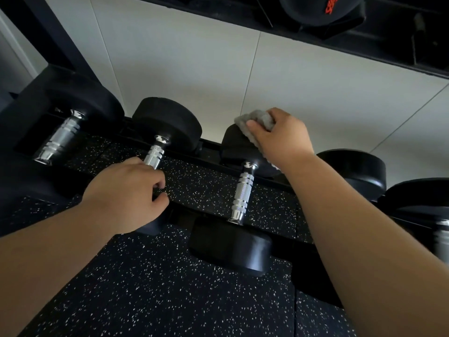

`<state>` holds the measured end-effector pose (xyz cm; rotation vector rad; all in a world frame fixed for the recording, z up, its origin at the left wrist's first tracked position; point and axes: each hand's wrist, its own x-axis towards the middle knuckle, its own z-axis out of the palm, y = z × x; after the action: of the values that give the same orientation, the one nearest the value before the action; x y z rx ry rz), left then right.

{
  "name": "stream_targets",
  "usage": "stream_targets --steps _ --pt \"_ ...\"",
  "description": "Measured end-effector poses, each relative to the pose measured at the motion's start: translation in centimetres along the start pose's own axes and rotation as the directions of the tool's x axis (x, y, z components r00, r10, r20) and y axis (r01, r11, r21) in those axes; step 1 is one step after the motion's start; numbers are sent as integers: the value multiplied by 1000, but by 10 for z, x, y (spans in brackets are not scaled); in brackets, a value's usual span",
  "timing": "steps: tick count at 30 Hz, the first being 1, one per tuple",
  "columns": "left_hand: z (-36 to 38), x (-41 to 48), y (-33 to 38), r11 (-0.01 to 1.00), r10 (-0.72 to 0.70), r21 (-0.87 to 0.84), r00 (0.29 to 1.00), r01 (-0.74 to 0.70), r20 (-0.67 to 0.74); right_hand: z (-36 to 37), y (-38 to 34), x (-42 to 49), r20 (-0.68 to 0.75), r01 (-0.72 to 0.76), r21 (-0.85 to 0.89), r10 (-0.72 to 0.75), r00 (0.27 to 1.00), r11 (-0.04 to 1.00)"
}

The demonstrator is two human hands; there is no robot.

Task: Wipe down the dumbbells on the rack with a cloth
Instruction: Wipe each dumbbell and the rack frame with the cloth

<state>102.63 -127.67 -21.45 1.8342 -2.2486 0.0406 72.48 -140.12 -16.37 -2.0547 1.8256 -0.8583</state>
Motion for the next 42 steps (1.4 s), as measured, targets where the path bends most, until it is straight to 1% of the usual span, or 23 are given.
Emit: stream_targets --steps 4,7,9,11,13,15,16,18,20,22,25,26,27,29,31,32,33,35,37,38,40,41,42 --pt "1 0 -2 1000 16 -23 1000 -16 -22 -3 29 -15 -119 -235 130 250 961 963" --pt "3 2 -2 999 31 -10 999 -31 -25 2 33 -25 -93 -337 232 366 926 913" --pt "3 1 -3 999 41 -11 999 -42 -23 7 18 -22 -95 -284 199 307 947 938" --pt "4 1 -3 999 48 -6 999 -49 -17 9 -1 -12 -89 -164 70 170 981 984" --pt "4 1 -3 999 43 -1 999 -43 -6 12 -18 -1 4 -33 -64 34 999 997" --pt "4 1 -3 1000 30 -1 1000 -30 9 15 -26 4 114 81 -176 -62 992 981" --pt "4 1 -4 1000 28 -1 1000 -28 10 14 -25 3 137 118 -196 -92 986 973" --pt "5 1 -6 999 33 -10 999 -33 0 9 -16 -3 120 127 -120 -112 986 985" --pt "6 1 -6 999 42 -16 999 -42 -11 1 -1 -13 48 15 -20 -14 999 1000" --pt "5 1 -5 999 45 -4 999 -45 -11 -1 15 -26 69 -195 83 189 979 977" --pt "2 2 -2 1000 10 6 1000 -11 16 1 37 -42 189 -537 258 504 843 803" --pt "1 2 -1 1000 8 7 1000 -8 18 1 40 -44 211 -598 312 560 801 738" --pt "1 2 -1 1000 8 9 1000 -8 15 1 41 -45 200 -610 370 581 789 701" --pt "1 2 0 1000 11 11 1000 -11 -2 -1 36 -43 81 -495 440 516 853 749" --pt "1 2 -1 1000 24 18 1000 -24 -17 1 27 -33 -61 -292 501 370 927 815" --pt "2 2 -1 999 35 23 999 -35 -18 3 24 -27 -95 -203 512 290 952 835" --pt "2 1 -2 999 44 25 999 -44 -22 6 23 -20 -103 -153 497 233 967 854" --pt "3 1 -3 999 49 12 999 -49 -21 8 26 -17 -59 -176 452 227 972 874" --pt "3 1 -3 999 49 9 998 -49 -27 10 37 -23 -23 -298 473 350 937 829" --pt "3 1 -4 999 49 12 998 -48 -29 12 41 -29 7 -385 494 440 898 780" --pt "3 1 -4 999 48 11 999 -48 -23 19 47 -35 132 -580 544 621 772 606" --pt "3 1 -3 999 47 6 999 -47 -22 21 47 -35 179 -627 588 673 717 511" --pt "3 1 -3 999 46 1 999 -46 -23 22 46 -33 208 -641 622 695 688 449"
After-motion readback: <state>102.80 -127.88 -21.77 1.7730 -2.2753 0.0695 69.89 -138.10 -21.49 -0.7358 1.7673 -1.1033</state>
